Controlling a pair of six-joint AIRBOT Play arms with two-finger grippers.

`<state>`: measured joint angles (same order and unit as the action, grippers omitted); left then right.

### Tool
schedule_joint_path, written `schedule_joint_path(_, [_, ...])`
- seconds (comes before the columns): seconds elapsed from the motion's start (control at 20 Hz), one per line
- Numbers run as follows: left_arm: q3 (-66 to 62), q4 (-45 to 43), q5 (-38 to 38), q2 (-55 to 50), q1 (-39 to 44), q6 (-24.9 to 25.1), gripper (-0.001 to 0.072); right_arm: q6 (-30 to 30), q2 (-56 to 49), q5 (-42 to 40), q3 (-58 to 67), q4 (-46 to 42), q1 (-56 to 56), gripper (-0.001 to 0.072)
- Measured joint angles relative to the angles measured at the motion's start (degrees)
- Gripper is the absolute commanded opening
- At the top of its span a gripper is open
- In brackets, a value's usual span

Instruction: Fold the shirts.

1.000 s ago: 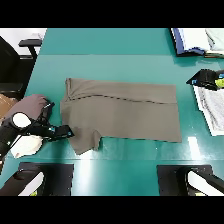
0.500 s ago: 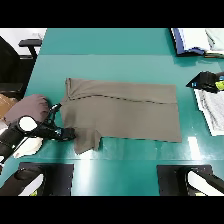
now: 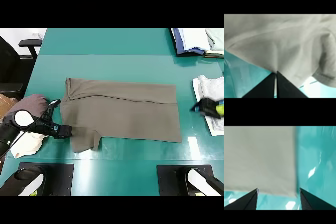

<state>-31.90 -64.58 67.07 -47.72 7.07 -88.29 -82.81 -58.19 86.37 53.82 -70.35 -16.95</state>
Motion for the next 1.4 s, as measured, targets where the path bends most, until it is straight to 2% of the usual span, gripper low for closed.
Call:
schedule_joint_path(0.25, [-1.88,-0.92,0.44,0.00,-0.02,-0.15,0.0027,2.01,1.79,-3.63,-18.38,2.69,-9.86,0.0524])
schedule_joint_path(0.45, [-2.23,-1.11,0.48,0.00,-0.02,0.04,0.0027,2.56,2.05,-8.72,-24.61,5.16,-8.04,0.0522])
schedule_joint_path(0.5, [-2.27,-1.18,0.48,0.00,-0.02,0.07,0.0027,2.51,2.10,-9.57,-25.24,5.60,-6.69,0.0465])
schedule_joint_path(0.55, [-2.29,-1.25,0.50,0.00,0.00,0.09,0.0027,2.40,2.12,-10.56,-25.73,5.90,-5.35,0.0336])
schedule_joint_path(0.65, [-2.32,-1.51,0.55,0.00,-0.02,0.20,0.0027,2.05,2.12,-12.37,-26.34,6.01,-2.75,0.0232])
schedule_joint_path(0.7, [-2.34,-1.77,0.66,0.00,-0.02,0.22,0.0026,2.05,2.12,-13.18,-26.58,6.27,-1.51,0.0067])
schedule_joint_path(0.75, [-2.45,-2.19,1.14,0.00,-0.02,0.22,0.0025,2.05,2.12,-13.81,-26.71,6.01,-0.50,0.0020])
schedule_joint_path(0.95, [-3.56,-5.01,5.01,1.62,0.00,0.22,0.0025,2.49,4.02,-12.81,-25.33,4.70,1.92,0.0019])
schedule_joint_path(1.25, [-5.16,-7.67,15.23,11.39,0.02,-1.27,0.0025,2.80,13.70,-2.19,-18.16,-1.88,2.75,0.0018])
schedule_joint_path(1.4, [-7.80,-7.52,16.68,12.31,0.04,-1.46,0.0025,2.60,16.37,0.94,-14.38,-3.45,2.78,0.0018])
